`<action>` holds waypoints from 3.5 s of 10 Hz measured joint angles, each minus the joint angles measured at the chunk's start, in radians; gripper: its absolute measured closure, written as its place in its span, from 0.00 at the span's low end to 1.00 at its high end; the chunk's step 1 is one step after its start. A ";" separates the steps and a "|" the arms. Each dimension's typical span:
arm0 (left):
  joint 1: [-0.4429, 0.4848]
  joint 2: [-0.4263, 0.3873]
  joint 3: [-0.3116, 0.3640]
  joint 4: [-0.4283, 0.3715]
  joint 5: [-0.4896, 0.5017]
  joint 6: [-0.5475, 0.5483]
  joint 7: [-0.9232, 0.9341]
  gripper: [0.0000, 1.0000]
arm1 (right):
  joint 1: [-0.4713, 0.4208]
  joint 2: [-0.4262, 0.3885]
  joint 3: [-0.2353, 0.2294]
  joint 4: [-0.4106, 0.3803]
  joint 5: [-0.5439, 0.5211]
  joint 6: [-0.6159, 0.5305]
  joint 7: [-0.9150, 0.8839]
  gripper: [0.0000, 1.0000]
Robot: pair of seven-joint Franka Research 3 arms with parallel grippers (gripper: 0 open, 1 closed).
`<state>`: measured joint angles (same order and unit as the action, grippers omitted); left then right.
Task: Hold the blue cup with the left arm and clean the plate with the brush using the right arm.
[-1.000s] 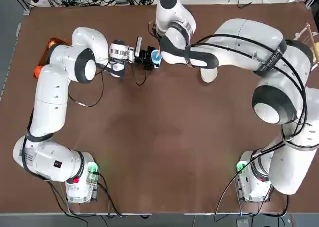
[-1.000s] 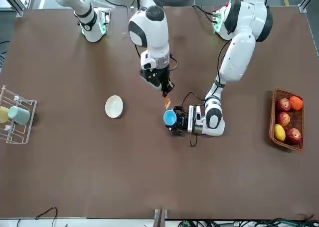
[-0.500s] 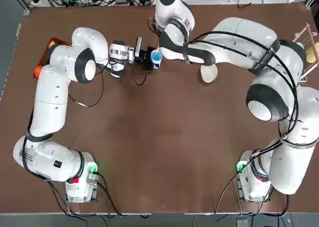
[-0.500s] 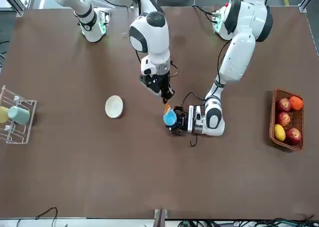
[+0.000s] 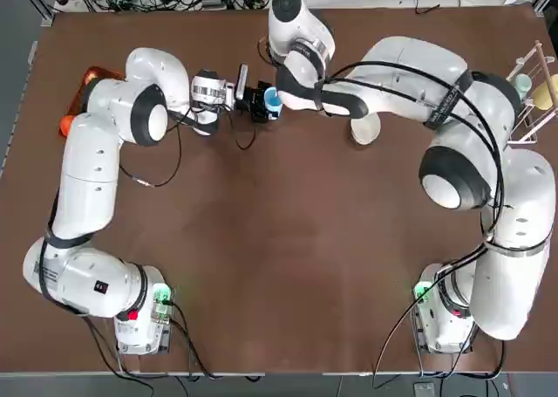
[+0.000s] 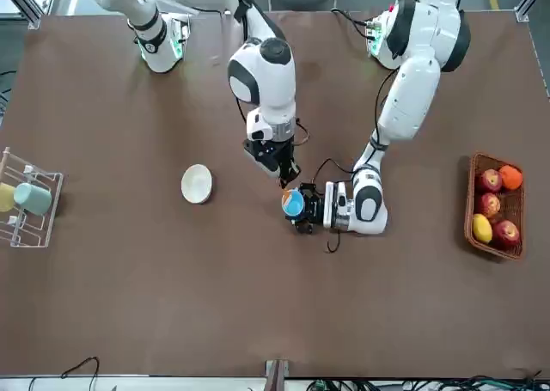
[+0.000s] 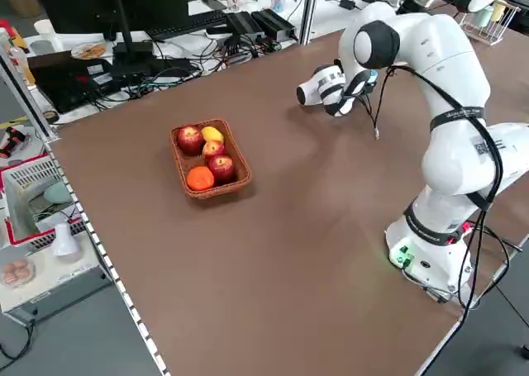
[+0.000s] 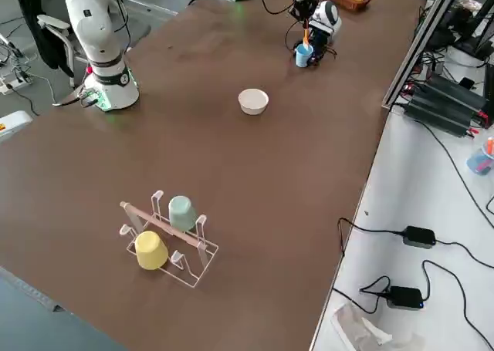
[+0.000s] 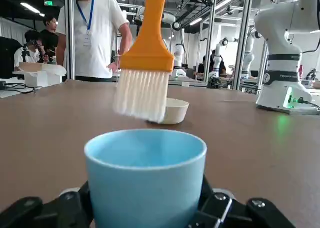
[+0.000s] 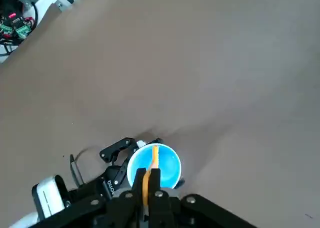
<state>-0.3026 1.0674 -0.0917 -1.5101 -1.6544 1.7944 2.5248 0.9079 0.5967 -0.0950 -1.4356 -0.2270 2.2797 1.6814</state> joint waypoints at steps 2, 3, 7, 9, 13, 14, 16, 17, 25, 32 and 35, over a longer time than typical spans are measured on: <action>0.000 0.000 0.001 0.000 0.000 0.000 0.000 0.26 | 0.015 0.011 0.000 0.003 -0.010 0.001 0.018 0.94; 0.000 -0.001 0.001 0.000 0.000 0.001 0.000 0.26 | 0.020 0.013 0.000 0.005 -0.010 0.001 0.021 0.94; 0.000 -0.003 0.002 0.000 0.000 0.001 0.000 0.26 | 0.022 0.022 0.000 0.005 -0.021 0.001 0.030 0.94; 0.000 -0.003 0.002 0.000 0.000 0.002 0.000 0.26 | 0.030 0.036 0.000 0.005 -0.047 0.003 0.055 0.94; 0.000 -0.003 0.002 -0.001 -0.002 0.002 0.000 0.26 | 0.042 0.056 0.000 0.012 -0.073 0.010 0.090 0.94; 0.000 -0.003 0.002 -0.001 -0.002 0.002 0.000 0.26 | 0.044 0.063 0.000 0.017 -0.074 0.011 0.092 0.94; 0.000 -0.004 0.002 -0.001 -0.002 0.003 0.000 0.26 | 0.046 0.076 0.000 0.023 -0.075 0.016 0.100 0.94; 0.000 -0.004 0.002 -0.001 -0.002 0.003 0.000 0.26 | 0.046 0.084 0.000 0.026 -0.079 0.022 0.102 0.94; 0.000 -0.005 0.002 -0.004 -0.006 0.005 0.000 0.26 | 0.053 0.134 0.000 0.047 -0.095 0.056 0.129 0.94; 0.000 -0.015 0.003 -0.013 -0.006 0.014 0.000 0.26 | 0.052 0.205 -0.015 0.146 -0.103 0.057 0.160 0.94; 0.000 -0.017 0.003 -0.014 -0.006 0.016 0.000 0.26 | 0.022 0.206 -0.018 0.147 -0.110 0.057 0.160 0.94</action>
<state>-0.3026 1.0508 -0.0886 -1.5241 -1.6602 1.8100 2.5248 0.9302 0.8024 -0.1134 -1.2889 -0.3374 2.3369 1.8414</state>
